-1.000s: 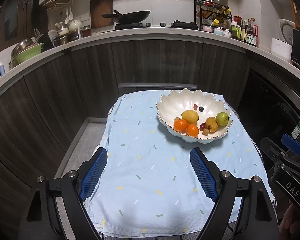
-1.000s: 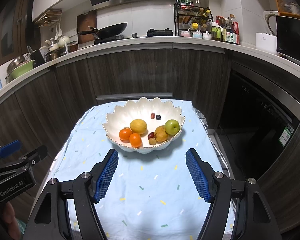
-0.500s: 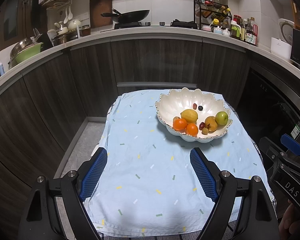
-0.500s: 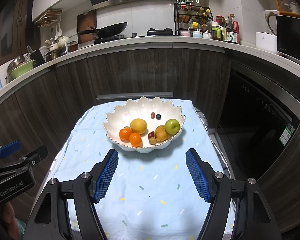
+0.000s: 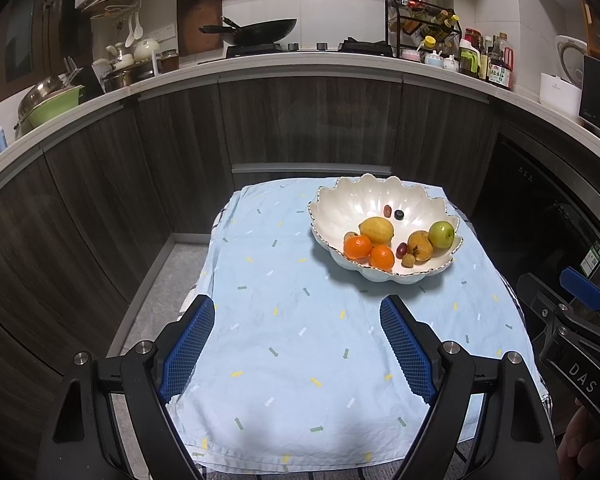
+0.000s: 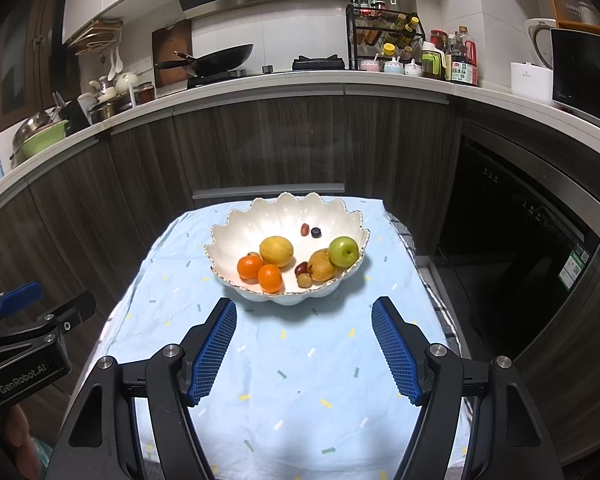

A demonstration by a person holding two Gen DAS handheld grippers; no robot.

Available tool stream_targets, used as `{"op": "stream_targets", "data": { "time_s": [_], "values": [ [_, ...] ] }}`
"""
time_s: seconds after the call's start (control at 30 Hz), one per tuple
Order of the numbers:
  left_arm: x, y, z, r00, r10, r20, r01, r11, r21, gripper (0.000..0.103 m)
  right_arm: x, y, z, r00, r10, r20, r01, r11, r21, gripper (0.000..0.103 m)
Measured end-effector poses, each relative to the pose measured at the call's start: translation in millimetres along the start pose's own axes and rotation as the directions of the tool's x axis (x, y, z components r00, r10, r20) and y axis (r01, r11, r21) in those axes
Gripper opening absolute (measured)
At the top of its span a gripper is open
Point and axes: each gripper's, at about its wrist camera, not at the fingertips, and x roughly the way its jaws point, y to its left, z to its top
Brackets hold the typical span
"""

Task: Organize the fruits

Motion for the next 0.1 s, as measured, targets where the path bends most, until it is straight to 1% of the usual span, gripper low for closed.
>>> {"op": "stream_targets", "data": {
  "time_s": [0.1],
  "values": [
    [0.1, 0.2, -0.3, 1.000, 0.001, -0.002, -0.001, 1.000, 0.000, 0.085, 0.4, 0.1, 0.2, 1.000, 0.001, 0.000, -0.001, 1.000, 0.000, 0.071]
  ]
}}
